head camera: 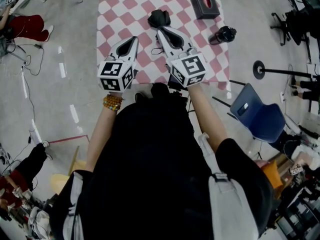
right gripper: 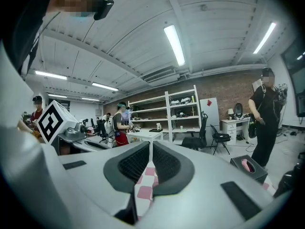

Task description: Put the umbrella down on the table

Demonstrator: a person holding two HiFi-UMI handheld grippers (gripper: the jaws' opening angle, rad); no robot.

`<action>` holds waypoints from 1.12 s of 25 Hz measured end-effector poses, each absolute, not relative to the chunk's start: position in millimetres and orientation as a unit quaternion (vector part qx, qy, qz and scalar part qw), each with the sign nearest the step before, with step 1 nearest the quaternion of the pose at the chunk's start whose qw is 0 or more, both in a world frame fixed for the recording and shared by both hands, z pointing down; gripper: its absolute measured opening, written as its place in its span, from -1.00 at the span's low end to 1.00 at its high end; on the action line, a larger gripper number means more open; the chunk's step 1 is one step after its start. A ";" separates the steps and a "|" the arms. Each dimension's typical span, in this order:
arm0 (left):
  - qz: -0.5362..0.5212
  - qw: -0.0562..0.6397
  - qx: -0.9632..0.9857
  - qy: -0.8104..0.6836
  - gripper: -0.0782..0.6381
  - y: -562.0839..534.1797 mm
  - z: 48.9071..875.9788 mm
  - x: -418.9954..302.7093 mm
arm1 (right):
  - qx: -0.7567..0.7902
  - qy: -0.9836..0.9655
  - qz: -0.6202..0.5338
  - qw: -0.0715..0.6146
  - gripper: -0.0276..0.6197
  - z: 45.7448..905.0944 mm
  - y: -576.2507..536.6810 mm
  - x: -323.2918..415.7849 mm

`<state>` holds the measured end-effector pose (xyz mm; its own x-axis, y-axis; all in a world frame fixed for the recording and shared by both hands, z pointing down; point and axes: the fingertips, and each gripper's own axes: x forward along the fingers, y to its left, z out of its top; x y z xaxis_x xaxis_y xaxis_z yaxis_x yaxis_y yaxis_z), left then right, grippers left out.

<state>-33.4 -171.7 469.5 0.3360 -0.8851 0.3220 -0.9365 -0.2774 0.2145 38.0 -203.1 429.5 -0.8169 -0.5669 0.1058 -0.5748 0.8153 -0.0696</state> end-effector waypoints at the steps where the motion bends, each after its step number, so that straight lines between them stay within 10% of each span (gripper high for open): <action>1: 0.070 0.186 0.796 -0.573 -0.74 -171.8 470.2 -33.9 | 0.301 -0.952 0.050 0.040 -0.81 430.2 -204.1 38.5; 28: 0.070 0.195 0.794 -0.571 -0.74 -171.9 475.0 -29.0 | 0.302 -0.950 0.063 0.053 -0.82 442.8 -204.1 45.0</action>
